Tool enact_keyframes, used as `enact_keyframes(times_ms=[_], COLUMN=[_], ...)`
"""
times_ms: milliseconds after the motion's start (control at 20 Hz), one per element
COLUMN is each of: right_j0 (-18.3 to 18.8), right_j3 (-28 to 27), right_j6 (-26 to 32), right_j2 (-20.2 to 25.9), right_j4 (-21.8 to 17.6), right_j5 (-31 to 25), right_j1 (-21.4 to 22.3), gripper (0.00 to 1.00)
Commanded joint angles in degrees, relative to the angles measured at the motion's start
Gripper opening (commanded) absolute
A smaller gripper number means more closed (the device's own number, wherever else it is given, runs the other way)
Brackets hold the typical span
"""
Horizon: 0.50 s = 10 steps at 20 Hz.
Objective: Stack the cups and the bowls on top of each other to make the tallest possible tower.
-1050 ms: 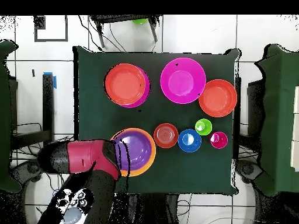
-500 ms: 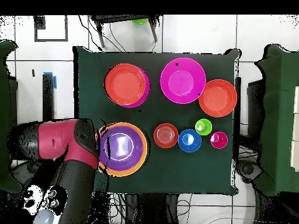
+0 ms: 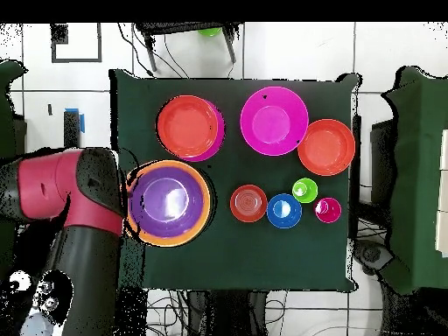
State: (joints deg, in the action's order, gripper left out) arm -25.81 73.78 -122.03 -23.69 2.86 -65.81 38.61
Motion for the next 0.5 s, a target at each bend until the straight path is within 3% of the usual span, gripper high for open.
enact_keyframes(times_ms=[50, 150, 500], right_j0=[2.76, 3.47, 4.9], right_j3=[-8.01, -8.25, -10.97], right_j6=[-4.14, -3.54, -2.44], right_j2=[6.02, 7.02, 8.66], right_j4=[-1.35, -1.07, -1.03], right_j5=[3.76, 7.39, 12.35], right_j1=[-4.46, -5.38, -8.74], gripper=[0.0, 0.0, 0.0])
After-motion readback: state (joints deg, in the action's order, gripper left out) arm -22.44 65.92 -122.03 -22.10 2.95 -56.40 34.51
